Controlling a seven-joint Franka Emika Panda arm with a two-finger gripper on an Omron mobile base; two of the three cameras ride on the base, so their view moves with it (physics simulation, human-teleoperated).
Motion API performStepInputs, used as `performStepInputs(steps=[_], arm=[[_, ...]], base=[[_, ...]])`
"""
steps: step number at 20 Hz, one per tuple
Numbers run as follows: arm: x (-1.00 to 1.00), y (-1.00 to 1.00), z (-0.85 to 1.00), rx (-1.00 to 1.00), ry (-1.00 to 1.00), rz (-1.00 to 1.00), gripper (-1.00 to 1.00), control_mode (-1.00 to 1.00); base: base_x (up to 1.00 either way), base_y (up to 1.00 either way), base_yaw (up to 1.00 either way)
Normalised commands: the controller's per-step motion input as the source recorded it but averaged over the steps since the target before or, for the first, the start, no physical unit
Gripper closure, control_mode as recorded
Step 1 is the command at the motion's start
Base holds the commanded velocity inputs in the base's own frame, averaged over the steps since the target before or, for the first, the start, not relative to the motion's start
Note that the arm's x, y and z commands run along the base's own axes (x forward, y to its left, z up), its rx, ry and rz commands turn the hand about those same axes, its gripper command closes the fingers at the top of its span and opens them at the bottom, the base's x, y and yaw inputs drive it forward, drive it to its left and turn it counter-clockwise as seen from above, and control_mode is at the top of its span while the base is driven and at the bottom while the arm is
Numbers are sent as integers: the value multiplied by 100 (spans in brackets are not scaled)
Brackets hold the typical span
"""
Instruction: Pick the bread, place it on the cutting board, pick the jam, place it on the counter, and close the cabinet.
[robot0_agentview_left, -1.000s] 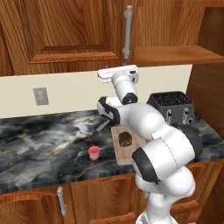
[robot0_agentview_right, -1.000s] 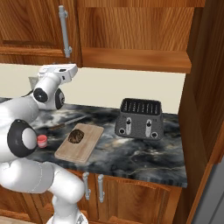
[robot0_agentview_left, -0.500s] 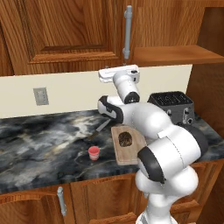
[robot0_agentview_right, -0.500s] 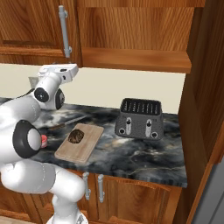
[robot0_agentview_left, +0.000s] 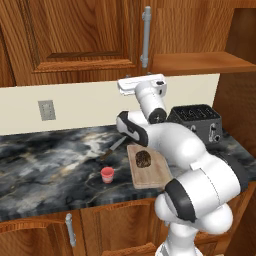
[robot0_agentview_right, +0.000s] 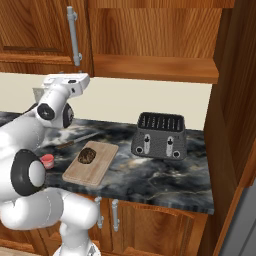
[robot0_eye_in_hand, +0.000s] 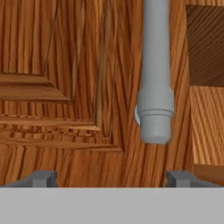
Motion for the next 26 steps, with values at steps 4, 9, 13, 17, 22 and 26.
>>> performStepInputs(steps=[4,9,13,17,22,26], arm=[[-49,-15,24,0,2,0,-100,-100],[-52,-19,40,0,8,0,-100,-100],[-52,-15,35,0,13,0,-100,-100],[-54,-10,28,0,16,0,-100,-100],[-54,-11,19,0,16,0,-100,-100],[-55,-16,9,0,8,0,-100,-100]], base=[[0,0,0],[0,0,0],[0,0,0],[0,0,0],[0,0,0],[0,0,0]])
